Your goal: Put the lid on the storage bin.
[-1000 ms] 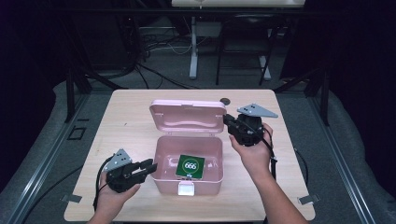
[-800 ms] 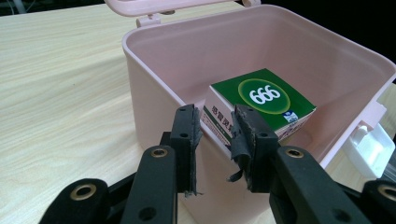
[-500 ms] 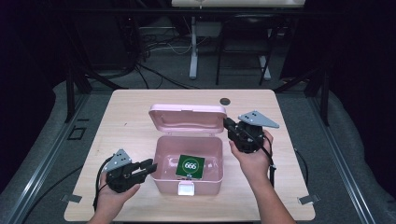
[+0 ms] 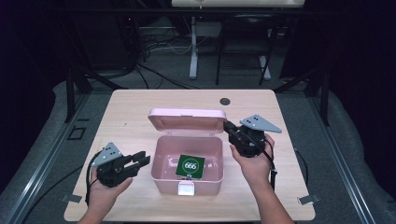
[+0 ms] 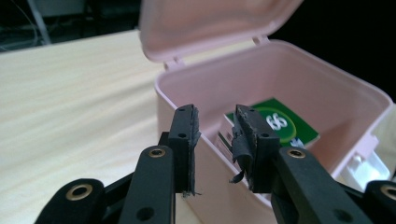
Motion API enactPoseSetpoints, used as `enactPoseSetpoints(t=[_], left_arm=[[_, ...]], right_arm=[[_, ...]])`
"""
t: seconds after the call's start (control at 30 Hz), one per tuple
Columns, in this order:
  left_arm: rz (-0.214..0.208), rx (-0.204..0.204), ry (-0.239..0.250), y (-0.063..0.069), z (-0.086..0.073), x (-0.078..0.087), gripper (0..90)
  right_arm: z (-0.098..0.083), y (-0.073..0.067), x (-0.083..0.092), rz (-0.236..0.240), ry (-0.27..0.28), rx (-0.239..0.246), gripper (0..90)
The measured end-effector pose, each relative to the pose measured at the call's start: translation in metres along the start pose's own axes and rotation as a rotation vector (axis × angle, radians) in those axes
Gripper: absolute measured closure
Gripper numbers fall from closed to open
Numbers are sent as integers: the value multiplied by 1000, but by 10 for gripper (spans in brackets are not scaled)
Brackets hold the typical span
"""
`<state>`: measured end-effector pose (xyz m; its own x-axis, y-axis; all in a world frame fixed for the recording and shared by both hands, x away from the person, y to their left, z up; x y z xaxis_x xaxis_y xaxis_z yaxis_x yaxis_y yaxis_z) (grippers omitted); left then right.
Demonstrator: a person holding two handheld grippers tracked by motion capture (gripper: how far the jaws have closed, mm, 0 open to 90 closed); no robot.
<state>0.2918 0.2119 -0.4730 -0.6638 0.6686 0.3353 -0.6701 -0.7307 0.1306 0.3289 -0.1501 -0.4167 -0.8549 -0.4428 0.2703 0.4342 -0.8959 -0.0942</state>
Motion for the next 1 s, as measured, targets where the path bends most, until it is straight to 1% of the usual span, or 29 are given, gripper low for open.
enactPoseSetpoints(t=[0.1, 0.13, 0.2, 0.27, 0.4, 0.47, 0.53, 0.57, 0.63, 0.73, 0.83, 1.0], left_arm=[[9, 0, 14, -2, 5, 1, 674], [11, 1, 12, -3, 7, 2, 650], [17, -1, 22, -4, 12, 0, 641], [32, -15, 23, -5, 19, -4, 621], [44, -12, 33, -9, 34, -9, 602], [46, -11, 47, -9, 41, -11, 593], [61, -30, 52, -10, 51, -13, 589], [61, -30, 52, -10, 51, -13, 586], [65, -39, 57, -10, 58, -15, 586], [80, -58, 67, -9, 67, -19, 586], [99, -88, 84, -5, 78, -24, 568], [97, -86, 90, -2, 85, -31, 582]], right_arm=[[0, 0, 0, 1, -2, 2, 858], [-1, 0, 1, 4, -1, -1, 857], [-2, 1, 1, 11, 2, -10, 856], [-3, 1, 2, 17, 5, -15, 855], [-4, 1, 3, 23, 3, -16, 855], [-4, 1, 3, 24, 2, -19, 855], [-4, 1, 3, 27, 4, -25, 854], [-4, 1, 3, 28, 4, -26, 853], [-4, 2, 3, 30, 4, -27, 852], [-4, 2, 4, 37, 4, -35, 851], [-4, 3, 3, 40, 5, -39, 850], [-4, 3, 3, 41, 8, -44, 850]])
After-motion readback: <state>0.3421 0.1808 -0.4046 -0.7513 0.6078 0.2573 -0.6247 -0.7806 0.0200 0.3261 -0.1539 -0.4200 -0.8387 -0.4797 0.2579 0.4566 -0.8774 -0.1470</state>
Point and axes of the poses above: each handheld gripper's, and its own axes: x roughly backward along the jaws, z roughly out of its top, y roughly to its right, the point moved 2 cm from there along -x, roughly forward along the jaws, and after that the axes turned 4 degrees about y, right-handed, at the moved point
